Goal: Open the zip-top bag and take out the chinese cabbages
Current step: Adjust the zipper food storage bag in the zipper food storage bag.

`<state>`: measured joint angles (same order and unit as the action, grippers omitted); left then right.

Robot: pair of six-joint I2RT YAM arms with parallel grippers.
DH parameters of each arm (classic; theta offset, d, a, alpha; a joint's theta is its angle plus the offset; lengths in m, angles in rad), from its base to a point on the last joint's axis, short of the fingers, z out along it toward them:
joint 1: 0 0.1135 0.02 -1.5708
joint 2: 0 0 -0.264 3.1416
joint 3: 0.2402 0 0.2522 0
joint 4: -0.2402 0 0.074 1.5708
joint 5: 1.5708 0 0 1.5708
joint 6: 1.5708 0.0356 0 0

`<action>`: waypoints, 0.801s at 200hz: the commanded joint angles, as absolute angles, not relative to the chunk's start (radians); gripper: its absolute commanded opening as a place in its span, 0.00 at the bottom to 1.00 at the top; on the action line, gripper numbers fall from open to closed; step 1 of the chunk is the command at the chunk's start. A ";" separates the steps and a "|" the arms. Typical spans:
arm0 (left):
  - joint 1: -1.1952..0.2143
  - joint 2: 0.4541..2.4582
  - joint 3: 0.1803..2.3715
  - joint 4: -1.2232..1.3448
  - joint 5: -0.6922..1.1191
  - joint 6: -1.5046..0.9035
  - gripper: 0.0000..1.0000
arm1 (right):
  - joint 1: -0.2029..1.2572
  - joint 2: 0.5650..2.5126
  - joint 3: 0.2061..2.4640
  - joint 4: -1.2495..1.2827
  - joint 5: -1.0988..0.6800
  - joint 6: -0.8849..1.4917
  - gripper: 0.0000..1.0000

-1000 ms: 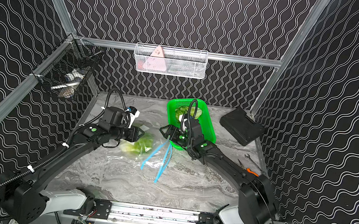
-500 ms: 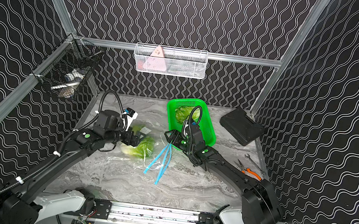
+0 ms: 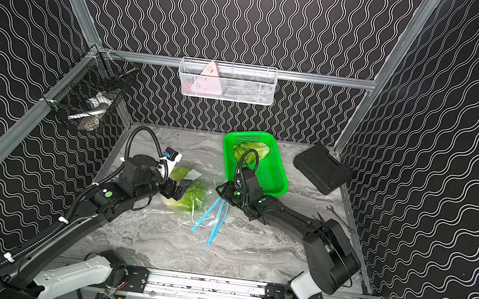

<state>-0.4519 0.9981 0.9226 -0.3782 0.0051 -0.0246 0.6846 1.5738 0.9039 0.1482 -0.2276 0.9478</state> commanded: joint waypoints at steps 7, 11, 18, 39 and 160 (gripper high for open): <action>-0.451 1.006 0.939 -0.344 -0.008 -0.008 0.99 | 0.687 1.608 0.931 0.178 -0.186 0.971 0.45; -0.453 1.010 0.945 -0.350 -0.009 -0.006 0.99 | 0.687 1.608 0.931 0.176 -0.179 0.969 0.46; -0.452 1.016 0.957 -0.358 -0.009 -0.002 0.99 | 0.686 1.595 0.924 0.172 -0.155 0.968 0.49; -0.453 1.011 0.960 -0.358 -0.023 0.001 0.99 | 0.686 1.538 0.870 0.198 -0.124 0.980 0.57; -0.451 0.990 0.933 -0.359 0.082 0.068 0.99 | 0.689 1.656 0.888 0.300 -0.160 1.019 0.39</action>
<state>-0.4522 1.0103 0.9413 -0.3595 0.0566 0.0036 0.6884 1.6066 0.8398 0.2607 -0.1268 1.0283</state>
